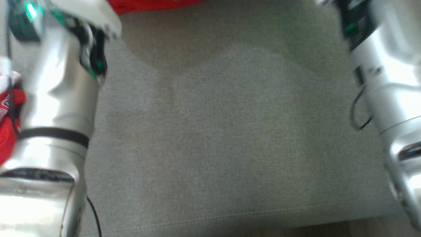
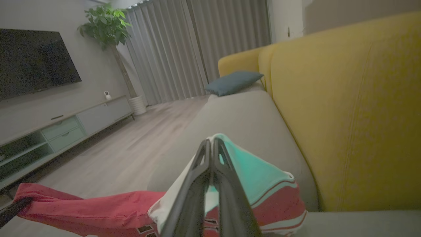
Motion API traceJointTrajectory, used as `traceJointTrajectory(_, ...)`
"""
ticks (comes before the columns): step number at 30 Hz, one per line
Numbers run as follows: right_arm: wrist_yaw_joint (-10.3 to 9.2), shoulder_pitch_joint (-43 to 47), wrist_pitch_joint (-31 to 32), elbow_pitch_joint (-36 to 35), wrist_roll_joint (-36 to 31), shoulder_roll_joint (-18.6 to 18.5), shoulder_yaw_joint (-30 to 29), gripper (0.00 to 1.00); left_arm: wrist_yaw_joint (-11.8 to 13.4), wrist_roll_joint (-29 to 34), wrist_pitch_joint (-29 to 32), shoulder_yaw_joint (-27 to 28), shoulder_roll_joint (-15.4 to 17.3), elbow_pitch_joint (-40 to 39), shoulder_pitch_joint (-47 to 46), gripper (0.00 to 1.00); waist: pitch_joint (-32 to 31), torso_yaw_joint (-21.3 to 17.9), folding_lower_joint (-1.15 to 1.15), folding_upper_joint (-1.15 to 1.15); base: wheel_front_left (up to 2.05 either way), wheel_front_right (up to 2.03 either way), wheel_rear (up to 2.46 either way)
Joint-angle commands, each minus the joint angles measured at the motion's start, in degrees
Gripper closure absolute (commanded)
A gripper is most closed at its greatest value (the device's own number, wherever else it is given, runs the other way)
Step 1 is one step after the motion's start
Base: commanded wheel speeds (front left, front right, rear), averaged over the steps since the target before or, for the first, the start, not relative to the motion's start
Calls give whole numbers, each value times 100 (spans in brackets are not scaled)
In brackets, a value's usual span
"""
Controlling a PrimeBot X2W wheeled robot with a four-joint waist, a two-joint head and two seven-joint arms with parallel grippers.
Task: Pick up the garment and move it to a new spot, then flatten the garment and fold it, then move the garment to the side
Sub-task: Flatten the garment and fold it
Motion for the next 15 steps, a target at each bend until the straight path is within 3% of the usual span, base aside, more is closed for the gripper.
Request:
traceJointTrajectory(1, 22, 3, -55, -101, 82, 142, 38, 100, -26, -26, -28, 166, 206, -101, -124, 100, 117, -27, 0, 0, 0, 0, 0)
traceJointTrajectory(8, 22, 540, -126, 684, 729, 406, 666, 100, -87, -202, -29, 370, -10, 602, 324, 100, 350, -13, 0, 0, 0, 0, 0)
traceJointTrajectory(15, 22, 1453, -309, 425, 1391, 134, 1067, 100, -201, -157, -30, 468, -81, 405, 1092, 100, 234, 55, 0, 0, 0, 0, 0)
